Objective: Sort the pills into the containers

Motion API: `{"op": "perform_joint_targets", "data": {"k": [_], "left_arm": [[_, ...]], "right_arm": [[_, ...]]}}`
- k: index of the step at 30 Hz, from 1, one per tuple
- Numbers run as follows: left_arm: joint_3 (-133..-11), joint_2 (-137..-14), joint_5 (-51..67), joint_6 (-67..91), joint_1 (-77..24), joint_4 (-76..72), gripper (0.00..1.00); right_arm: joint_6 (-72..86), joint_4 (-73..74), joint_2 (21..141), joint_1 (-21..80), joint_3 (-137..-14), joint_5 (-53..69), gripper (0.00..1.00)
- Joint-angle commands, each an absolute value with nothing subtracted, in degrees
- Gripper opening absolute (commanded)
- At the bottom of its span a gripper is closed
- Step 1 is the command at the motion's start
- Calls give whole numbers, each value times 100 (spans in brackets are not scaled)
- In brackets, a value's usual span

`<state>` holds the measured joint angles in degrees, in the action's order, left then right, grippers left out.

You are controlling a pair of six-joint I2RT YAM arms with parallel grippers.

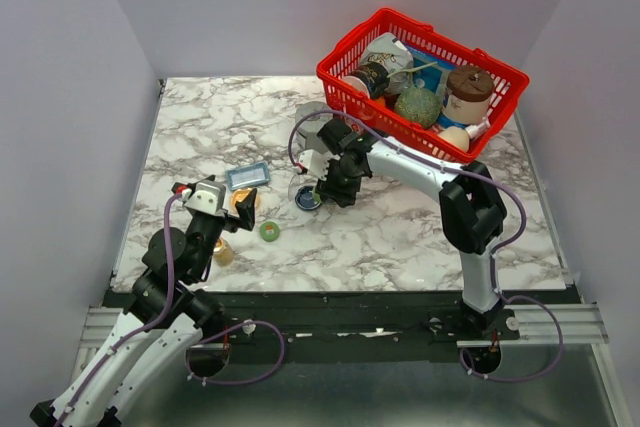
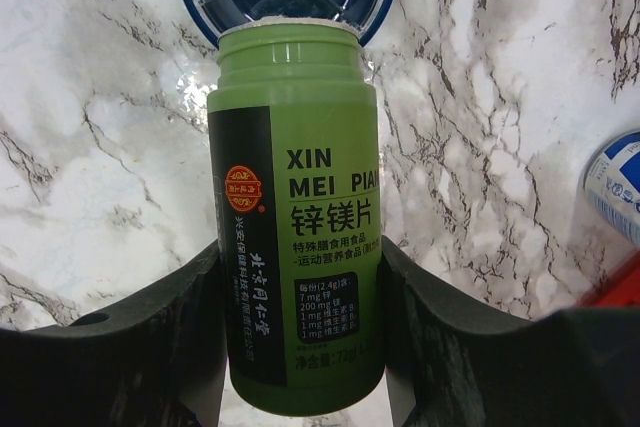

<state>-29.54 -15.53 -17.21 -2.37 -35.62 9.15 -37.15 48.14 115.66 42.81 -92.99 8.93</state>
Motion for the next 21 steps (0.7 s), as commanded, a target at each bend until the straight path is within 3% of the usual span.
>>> {"op": "perform_joint_targets", "data": {"k": [1, 21], "left_arm": [[-3015, -1538, -1565, -255, -3498, 835, 99], [-3023, -1556, -1310, -211, -3287, 791, 99]], "right_arm": [[-3744, 5036, 11716, 4350, -9518, 695, 11], [-3797, 5317, 11927, 4412, -9870, 510, 11]]}}
